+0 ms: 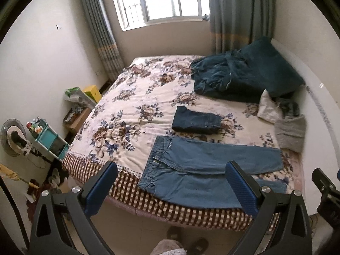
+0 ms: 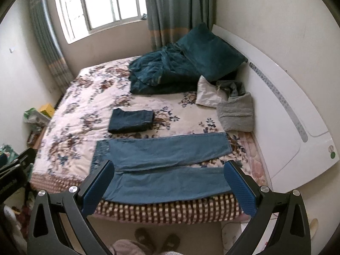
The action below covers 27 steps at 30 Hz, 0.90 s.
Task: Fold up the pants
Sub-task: 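Lower both grippers onto the folded leg edge of the light blue jeans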
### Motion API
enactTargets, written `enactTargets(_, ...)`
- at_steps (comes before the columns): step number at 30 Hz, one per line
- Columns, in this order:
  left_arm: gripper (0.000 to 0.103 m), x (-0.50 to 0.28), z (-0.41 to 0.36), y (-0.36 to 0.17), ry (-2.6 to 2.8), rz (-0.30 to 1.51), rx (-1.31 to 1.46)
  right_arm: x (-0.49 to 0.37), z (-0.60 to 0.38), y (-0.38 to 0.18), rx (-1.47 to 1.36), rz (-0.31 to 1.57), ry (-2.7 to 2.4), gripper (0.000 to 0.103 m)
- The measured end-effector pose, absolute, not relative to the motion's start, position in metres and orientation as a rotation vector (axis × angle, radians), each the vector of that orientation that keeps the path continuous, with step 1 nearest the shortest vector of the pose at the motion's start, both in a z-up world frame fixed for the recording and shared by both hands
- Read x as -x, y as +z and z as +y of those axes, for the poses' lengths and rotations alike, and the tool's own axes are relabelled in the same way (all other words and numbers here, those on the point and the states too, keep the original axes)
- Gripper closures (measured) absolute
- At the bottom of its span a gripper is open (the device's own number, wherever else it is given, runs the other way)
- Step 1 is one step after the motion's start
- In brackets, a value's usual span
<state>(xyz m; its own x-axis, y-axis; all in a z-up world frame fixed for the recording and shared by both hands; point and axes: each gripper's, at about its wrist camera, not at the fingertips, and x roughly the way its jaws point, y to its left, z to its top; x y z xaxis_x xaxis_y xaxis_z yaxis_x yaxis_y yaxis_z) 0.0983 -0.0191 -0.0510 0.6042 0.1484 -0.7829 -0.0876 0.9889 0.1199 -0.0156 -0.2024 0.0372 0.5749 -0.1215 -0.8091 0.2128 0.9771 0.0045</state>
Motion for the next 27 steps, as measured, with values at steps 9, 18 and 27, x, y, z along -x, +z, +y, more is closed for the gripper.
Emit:
enactTargets(9, 0.0, -0.224, -0.032, -0.138, 0.118, 1.056, -0.082, -0.12, -0.252, -0.071, -0.176, 1.08, -0.311, 0.0)
enactTargets(18, 0.0, -0.362, -0.069, -0.257, 0.028, 1.21, -0.143, -0.259, -0.317, -0.215, -0.301, 1.27, -0.448, 0.0)
enactTargets(27, 0.0, -0.468, -0.119, -0.428, 0.011, 1.304, -0.303, -0.37, -0.366, -0.399, -0.194, 1.443, -0.438, 0.0)
